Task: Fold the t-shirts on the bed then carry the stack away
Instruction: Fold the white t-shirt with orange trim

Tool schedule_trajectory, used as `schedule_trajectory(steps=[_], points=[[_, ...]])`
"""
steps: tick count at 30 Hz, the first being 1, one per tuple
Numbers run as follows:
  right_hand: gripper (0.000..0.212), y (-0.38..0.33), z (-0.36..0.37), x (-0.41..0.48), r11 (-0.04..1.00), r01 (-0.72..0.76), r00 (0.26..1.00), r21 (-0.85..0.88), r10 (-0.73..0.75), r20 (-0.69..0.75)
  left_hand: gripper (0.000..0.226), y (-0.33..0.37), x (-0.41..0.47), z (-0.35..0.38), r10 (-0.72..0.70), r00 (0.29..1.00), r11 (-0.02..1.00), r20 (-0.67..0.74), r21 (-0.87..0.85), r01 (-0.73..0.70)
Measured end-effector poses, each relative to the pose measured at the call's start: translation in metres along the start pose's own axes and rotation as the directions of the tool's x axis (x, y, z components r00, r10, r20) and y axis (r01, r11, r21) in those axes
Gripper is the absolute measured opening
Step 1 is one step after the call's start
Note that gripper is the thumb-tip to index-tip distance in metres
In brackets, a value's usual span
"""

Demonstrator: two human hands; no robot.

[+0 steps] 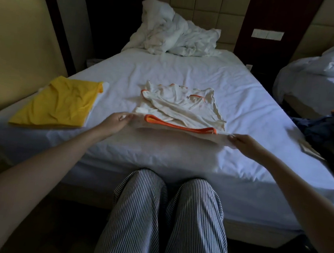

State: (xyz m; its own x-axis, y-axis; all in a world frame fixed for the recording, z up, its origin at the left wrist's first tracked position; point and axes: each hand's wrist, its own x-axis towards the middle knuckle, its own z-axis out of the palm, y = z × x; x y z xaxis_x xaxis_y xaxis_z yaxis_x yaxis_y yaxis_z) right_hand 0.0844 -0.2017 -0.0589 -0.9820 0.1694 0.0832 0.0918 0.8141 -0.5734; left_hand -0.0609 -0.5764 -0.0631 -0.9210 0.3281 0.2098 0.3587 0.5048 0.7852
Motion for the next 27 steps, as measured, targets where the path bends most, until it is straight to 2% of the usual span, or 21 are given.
schedule_trajectory(steps=[3, 6, 8, 9, 11, 12, 14, 15, 17, 19, 20, 21, 23, 27], points=[[0.024, -0.024, -0.010, -0.012, 0.980, 0.002, 0.999, 0.197, 0.006, -0.042, 0.025, 0.007, -0.007, -0.014, 0.044, 0.995, 0.999, -0.086, -0.012, -0.045], [0.030, -0.045, -0.019, -0.021, 0.922, 0.028, 0.999, 0.385, -0.019, -0.026, 0.027, 0.020, -0.019, -0.027, 0.025, 0.994, 0.997, -0.102, -0.076, -0.033], [0.034, -0.054, -0.027, -0.028, 0.848, -0.006, 0.999, 0.531, -0.022, 0.047, 0.028, 0.033, -0.031, -0.036, -0.004, 0.999, 0.989, 0.054, -0.149, 0.012], [0.047, -0.057, -0.031, -0.030, 0.804, -0.039, 0.993, 0.593, -0.038, 0.116, 0.028, 0.039, -0.036, -0.041, -0.039, 0.982, 0.977, 0.186, -0.201, 0.077], [0.081, -0.061, -0.039, -0.036, 0.772, -0.126, 0.952, 0.623, -0.082, 0.294, 0.036, 0.047, -0.045, -0.055, -0.104, 0.871, 0.949, 0.479, -0.213, 0.231], [0.086, -0.063, -0.043, -0.037, 0.765, -0.146, 0.920, 0.627, -0.128, 0.370, 0.043, 0.050, -0.048, -0.061, -0.112, 0.790, 0.947, 0.602, -0.176, 0.268], [0.080, -0.070, -0.049, -0.036, 0.755, -0.149, 0.875, 0.639, -0.200, 0.441, 0.064, 0.049, -0.046, -0.072, -0.093, 0.689, 0.952, 0.719, -0.139, 0.274], [0.075, -0.074, -0.051, -0.032, 0.750, -0.151, 0.879, 0.645, -0.196, 0.434, 0.070, 0.048, -0.042, -0.075, -0.076, 0.690, 0.946, 0.720, -0.168, 0.279], [0.058, -0.077, -0.052, -0.014, 0.779, -0.123, 0.937, 0.615, -0.112, 0.330, 0.063, 0.042, -0.027, -0.073, -0.064, 0.790, 0.918, 0.610, -0.274, 0.286], [0.039, -0.076, -0.049, 0.014, 0.866, -0.085, 0.992, 0.494, 0.024, 0.128, 0.033, 0.035, -0.005, -0.066, -0.109, 0.910, 0.897, 0.399, -0.355, 0.264], [0.033, -0.075, -0.048, 0.029, 0.894, -0.088, 0.996, 0.439, 0.083, 0.031, 0.018, 0.033, 0.007, -0.063, -0.158, 0.946, 0.894, 0.284, -0.366, 0.259], [0.027, -0.074, -0.047, 0.044, 0.905, -0.102, 0.991, 0.413, 0.129, -0.038, 0.011, 0.030, 0.021, -0.060, -0.213, 0.961, 0.894, 0.179, -0.361, 0.265], [0.024, -0.076, -0.043, 0.074, 0.922, -0.119, 0.980, 0.367, 0.169, -0.107, 0.013, 0.023, 0.047, -0.053, -0.280, 0.959, 0.913, 0.034, -0.300, 0.277], [0.039, -0.078, -0.026, 0.132, 0.954, -0.161, 0.967, 0.252, 0.203, -0.153, 0.023, 0.012, 0.096, -0.035, -0.222, 0.970, 0.971, -0.098, -0.112, 0.211]])
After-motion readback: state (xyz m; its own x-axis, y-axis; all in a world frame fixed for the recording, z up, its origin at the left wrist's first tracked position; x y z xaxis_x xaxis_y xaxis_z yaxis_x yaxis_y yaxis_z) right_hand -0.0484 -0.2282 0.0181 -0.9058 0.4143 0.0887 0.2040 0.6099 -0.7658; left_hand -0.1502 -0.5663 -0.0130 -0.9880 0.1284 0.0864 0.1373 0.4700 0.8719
